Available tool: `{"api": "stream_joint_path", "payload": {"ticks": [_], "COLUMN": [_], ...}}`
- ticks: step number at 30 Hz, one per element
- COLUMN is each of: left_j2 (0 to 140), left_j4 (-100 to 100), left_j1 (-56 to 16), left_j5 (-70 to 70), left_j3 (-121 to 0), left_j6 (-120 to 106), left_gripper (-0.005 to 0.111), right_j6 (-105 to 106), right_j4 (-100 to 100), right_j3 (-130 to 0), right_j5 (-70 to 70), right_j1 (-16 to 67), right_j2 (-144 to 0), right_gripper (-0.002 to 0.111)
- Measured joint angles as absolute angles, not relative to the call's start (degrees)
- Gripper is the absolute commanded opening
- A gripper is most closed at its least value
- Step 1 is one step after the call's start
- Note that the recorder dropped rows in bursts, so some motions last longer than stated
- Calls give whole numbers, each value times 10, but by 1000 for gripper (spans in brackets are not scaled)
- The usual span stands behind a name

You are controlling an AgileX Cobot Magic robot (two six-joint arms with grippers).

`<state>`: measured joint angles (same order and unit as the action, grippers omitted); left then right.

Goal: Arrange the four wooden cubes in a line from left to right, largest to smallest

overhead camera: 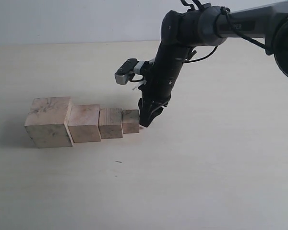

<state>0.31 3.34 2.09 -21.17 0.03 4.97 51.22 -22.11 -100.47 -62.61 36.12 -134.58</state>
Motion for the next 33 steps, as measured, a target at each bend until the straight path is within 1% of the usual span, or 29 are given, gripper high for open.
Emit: {"api": "stream_joint_path", "payload": {"ticks": [11, 18, 19, 21, 22, 23, 25, 33], "left_j2": [3, 3, 3, 3, 3, 3, 3, 3], "left_j4": [33, 33, 33, 33, 33, 33, 33, 33], "left_j1": [21, 21, 21, 21, 21, 21, 21, 21], "left_j5": [-212, -212, -212, -212, -212, -212, -212, -212], "left_j3": [0, 0, 0, 0, 0, 0, 0, 0], "left_j6": [50, 50, 50, 50, 50, 50, 50, 50], "left_gripper": [0, 0, 0, 0, 0, 0, 0, 0], "right_j6": [520, 465, 454, 422, 405, 385, 361, 258], "right_j4": [-232, -154, -141, -110, -98, -84, -73, -101], "right_j3": [-1005, -1005, -1005, -1005, -1005, -1005, -1005, -1005], "right_j5": [-624, -624, -624, -624, -624, -624, -624, -612], "right_j1": [361, 361, 361, 361, 361, 361, 361, 356], "right_j2": [-1349, -1333, -1328, -1314, -1305, -1296, -1279, -1212], "right_gripper": [32, 32, 29, 19, 9, 2, 0, 0]}}
